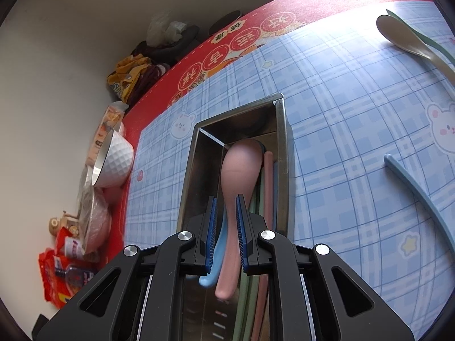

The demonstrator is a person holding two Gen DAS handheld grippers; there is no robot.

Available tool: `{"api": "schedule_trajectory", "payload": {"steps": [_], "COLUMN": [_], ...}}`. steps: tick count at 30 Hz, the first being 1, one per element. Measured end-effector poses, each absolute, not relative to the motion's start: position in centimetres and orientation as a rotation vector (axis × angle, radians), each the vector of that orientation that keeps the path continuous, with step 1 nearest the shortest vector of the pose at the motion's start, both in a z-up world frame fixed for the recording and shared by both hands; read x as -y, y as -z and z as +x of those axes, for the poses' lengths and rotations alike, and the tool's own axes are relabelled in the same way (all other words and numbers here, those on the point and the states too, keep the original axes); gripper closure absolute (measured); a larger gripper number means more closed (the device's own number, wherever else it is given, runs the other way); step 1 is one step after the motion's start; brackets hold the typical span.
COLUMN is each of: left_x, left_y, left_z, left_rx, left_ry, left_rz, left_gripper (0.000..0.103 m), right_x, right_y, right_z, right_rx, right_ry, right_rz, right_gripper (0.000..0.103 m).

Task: Organize utensils
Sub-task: 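Lower the pink spoon into the steel caddy and open the right tool, then lower the left tool onto the blue chopstick and close on it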

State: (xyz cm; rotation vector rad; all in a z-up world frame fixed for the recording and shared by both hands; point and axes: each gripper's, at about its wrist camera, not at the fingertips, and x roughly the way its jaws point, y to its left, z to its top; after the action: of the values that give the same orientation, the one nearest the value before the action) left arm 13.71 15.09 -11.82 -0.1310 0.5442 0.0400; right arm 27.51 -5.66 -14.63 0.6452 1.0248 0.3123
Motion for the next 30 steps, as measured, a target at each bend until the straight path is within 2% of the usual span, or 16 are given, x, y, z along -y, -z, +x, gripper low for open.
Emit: {"api": "schedule_trajectory", "payload": {"steps": [6,19,30], "left_x": [-15.0,-15.1,-14.4], "left_y": [11.9,11.9,11.5], "left_z": [13.7,13.8,13.4], "left_rx": [-0.546,-0.547,-0.529], "left_ry": [-0.042,-0.064,-0.165], "left_rz": [-0.130,-0.121,-0.063], "left_gripper": [0.006,0.006,0.006], "right_x": [6.0,8.4,15.5], "right_y": [13.2,10.1,10.0], "right_z": [26.7,21.1,17.9], "right_rx": [-0.955,-0.703,-0.634], "right_ry": [-0.343,-0.446,-0.434], "right_rz": [0.561,0.133,0.098], "right_gripper": [0.088,0.088,0.088]}}
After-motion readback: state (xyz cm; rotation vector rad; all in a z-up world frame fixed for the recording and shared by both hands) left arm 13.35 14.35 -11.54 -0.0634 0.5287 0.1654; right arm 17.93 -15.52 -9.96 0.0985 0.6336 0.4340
